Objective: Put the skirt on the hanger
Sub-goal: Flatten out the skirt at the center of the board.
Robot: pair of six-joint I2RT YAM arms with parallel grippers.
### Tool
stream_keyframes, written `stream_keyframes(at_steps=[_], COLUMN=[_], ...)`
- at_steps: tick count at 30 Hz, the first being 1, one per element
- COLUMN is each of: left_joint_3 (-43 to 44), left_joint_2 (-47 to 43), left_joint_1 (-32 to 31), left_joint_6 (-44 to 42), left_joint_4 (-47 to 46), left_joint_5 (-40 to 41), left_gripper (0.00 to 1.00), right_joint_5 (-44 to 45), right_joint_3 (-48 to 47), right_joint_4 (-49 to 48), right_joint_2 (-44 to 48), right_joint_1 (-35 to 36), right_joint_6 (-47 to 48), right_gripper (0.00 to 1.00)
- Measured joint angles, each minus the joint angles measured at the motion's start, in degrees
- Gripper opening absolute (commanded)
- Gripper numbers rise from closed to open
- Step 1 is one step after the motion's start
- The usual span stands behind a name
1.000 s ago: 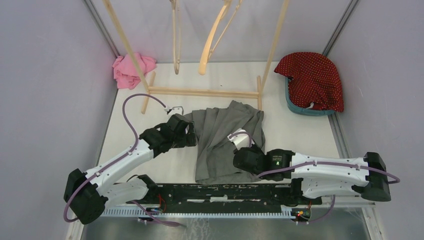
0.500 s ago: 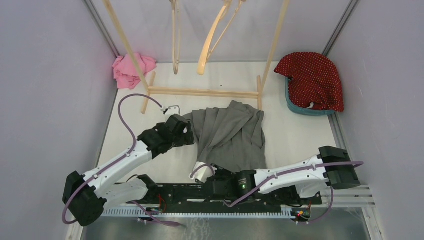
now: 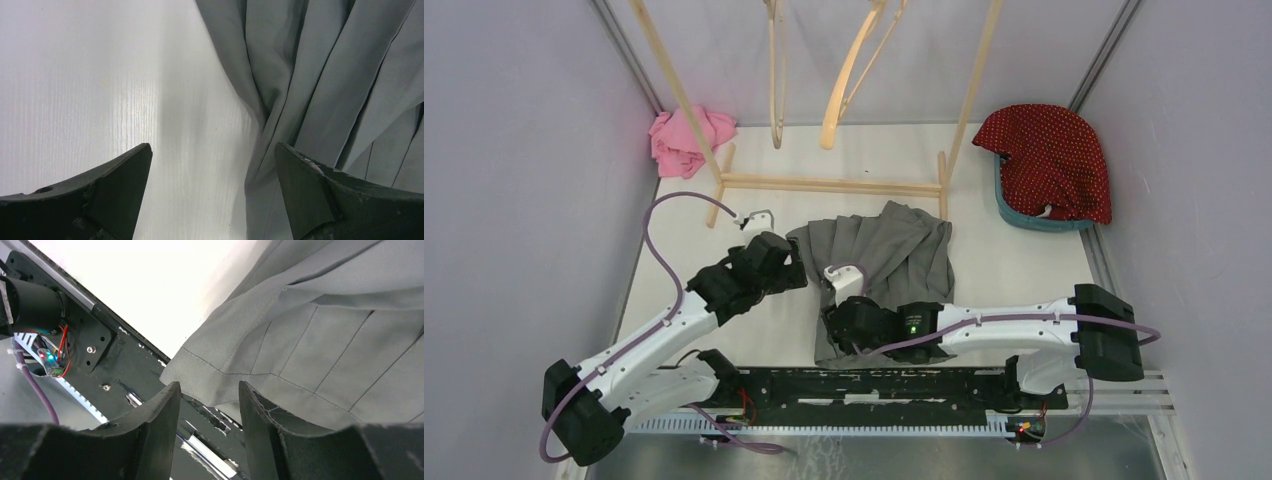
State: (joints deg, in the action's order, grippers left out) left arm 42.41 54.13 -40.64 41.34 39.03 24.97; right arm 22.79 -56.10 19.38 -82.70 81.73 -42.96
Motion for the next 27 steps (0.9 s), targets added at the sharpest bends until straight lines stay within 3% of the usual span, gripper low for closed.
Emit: stream_keyframes(at_steps=[12, 27], left_joint_3=[-0.2, -0.5], left_joint_2=[-0.3, -0.3], left_joint_1=[0.0, 0.0], left_joint_6=[0.0, 0.0], left_joint_4=[0.0, -0.1], left_joint_5=[0.0, 0.0], left_gripper=[0.99, 0.99], right_joint_5=[-4.5, -5.7], right_joint_3=[4.6, 7.6], right_joint_4=[-4.5, -9.0], right_joint_2=[-2.1, -6.8], right_joint_1=[-1.3, -2.9], right_joint_6=[-9.1, -11.3], right_gripper=[0.51, 0.47])
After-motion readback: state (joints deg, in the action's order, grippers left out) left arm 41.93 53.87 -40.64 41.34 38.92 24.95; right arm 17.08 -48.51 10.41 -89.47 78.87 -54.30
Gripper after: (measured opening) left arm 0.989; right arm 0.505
